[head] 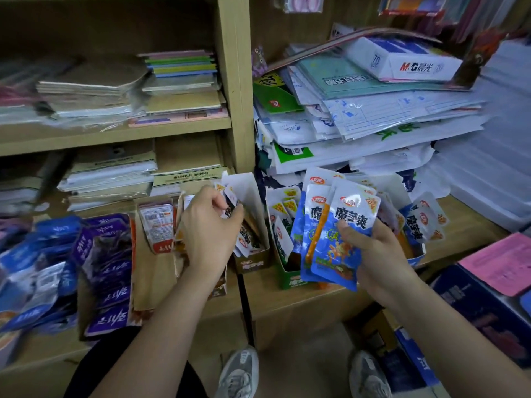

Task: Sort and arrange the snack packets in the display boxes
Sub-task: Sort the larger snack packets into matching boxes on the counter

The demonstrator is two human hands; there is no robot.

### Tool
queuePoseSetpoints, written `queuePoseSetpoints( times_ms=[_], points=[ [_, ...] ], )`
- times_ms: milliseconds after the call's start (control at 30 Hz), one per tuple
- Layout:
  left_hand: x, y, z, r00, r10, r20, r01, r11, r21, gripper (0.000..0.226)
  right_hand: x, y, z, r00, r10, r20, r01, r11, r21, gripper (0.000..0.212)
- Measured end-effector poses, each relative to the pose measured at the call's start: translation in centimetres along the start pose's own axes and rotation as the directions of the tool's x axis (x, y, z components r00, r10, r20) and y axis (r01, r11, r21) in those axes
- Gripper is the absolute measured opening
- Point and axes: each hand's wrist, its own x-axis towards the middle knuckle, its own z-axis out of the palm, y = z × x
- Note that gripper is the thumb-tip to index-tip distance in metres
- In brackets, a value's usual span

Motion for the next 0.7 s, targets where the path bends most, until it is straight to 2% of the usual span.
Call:
queuePoseSetpoints(
  times_ms=[67, 133, 200, 233, 333, 500, 667, 700],
  points=[
    [-1.0, 1.7, -0.6, 0.998, 0.057, 0.017, -0.053, 0.982, -0.181, 0.026, 0.0, -0.1, -0.1, 1.000, 0.019, 0.010, -0.019, 0.999, 0.038, 0.032],
    [-2.2, 3.6, -0.7, 0.973, 0.045, 0.228, 0.045, 0.926, -0.374, 0.016, -0.2, -0.3, -0.1, 0.998, 0.052, 0.047, -0.055, 0.995, 0.085, 0.037],
    [-3.5, 4.9, -0.1, 0.901, 0.070, 0.429, 0.127, 0.901, -0.415, 0.042, -0.5, -0.4, -0.1, 0.991, 0.089, 0.101, -0.101, 0.987, 0.128, 0.041],
    [-4.1, 5.4, 0.3, 0.874, 0.095, 0.477, 0.130, 0.899, -0.417, 0.053, -0.6, -0.4, -0.1, 0.987, 0.105, 0.125, -0.123, 0.981, 0.149, 0.042],
    [-5.1, 6.3, 1.4, 0.853, 0.154, 0.499, 0.154, 0.839, -0.522, 0.056, -1.1, -0.5, -0.2, 0.977, 0.135, 0.162, -0.170, 0.961, 0.220, 0.040],
    [-4.7, 6.5, 2.3, 0.858, 0.072, 0.509, 0.276, 0.772, -0.573, 0.048, -1.9, -0.4, -0.9, 0.963, 0.185, 0.198, -0.234, 0.935, 0.267, 0.042],
    [-5.0, 7.2, 3.1, 0.902, 0.042, 0.430, 0.227, 0.802, -0.553, 0.020, -2.9, -0.9, -1.8, 0.967, 0.174, 0.188, -0.220, 0.940, 0.260, 0.033],
    [-5.2, 7.5, 3.3, 0.900, 0.027, 0.434, 0.236, 0.807, -0.541, 0.021, -3.1, -1.0, -2.1, 0.973, 0.158, 0.167, -0.195, 0.953, 0.234, 0.033]
  ],
)
